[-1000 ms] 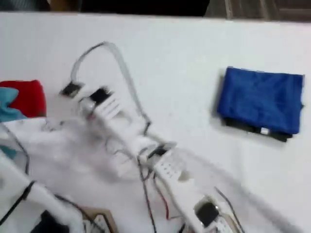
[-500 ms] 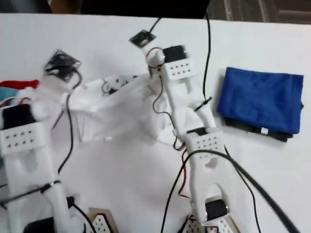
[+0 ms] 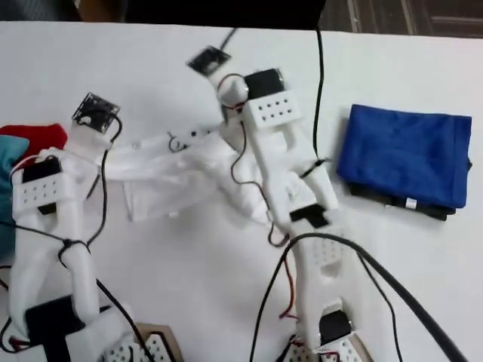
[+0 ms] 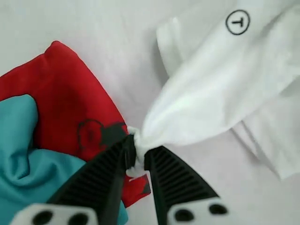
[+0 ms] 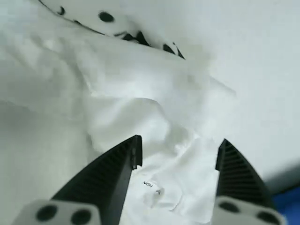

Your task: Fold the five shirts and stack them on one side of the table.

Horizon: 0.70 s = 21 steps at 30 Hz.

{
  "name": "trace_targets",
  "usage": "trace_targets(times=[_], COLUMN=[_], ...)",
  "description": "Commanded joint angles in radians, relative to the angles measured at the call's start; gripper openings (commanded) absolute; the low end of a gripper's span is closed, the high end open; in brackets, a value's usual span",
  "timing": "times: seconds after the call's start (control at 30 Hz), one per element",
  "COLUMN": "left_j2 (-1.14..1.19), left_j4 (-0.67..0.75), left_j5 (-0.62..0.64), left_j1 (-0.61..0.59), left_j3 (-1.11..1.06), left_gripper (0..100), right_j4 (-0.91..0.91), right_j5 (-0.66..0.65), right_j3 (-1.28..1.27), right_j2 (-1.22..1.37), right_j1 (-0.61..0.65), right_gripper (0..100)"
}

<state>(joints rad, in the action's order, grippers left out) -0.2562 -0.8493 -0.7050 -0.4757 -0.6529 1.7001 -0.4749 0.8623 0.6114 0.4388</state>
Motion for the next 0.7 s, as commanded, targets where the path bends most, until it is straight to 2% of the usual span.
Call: trace_targets(times=[0.0,0.27,0.4,0.5,0.67], left_j2=[0.017,0.006,0.005,0.005,0.005], left_j4=[0.046,0.046,0.043,0.041,0.041], left_j5=[0.012,0.075,0.074,0.072,0.074], left_j1=[-0.014,-0.014,-0.015,-0.015,-0.02], left_j3=[0.008,0.01,0.007,0.001,0.001], left_gripper=[3,3,3,3,3], right_j4=[-0.001,-0.136,-0.209,-0.214,-0.208], right_j5=[0.002,0.028,0.101,0.138,0.15], right_j3=[-0.012,-0.064,-0.064,-0.064,-0.064], right_j2=[-0.176,-0.004,0.073,0.102,0.133], right_j1=[0.008,-0.058,-0.101,-0.127,-0.13], right_gripper=[27.6,27.3,20.9,17.8,19.7])
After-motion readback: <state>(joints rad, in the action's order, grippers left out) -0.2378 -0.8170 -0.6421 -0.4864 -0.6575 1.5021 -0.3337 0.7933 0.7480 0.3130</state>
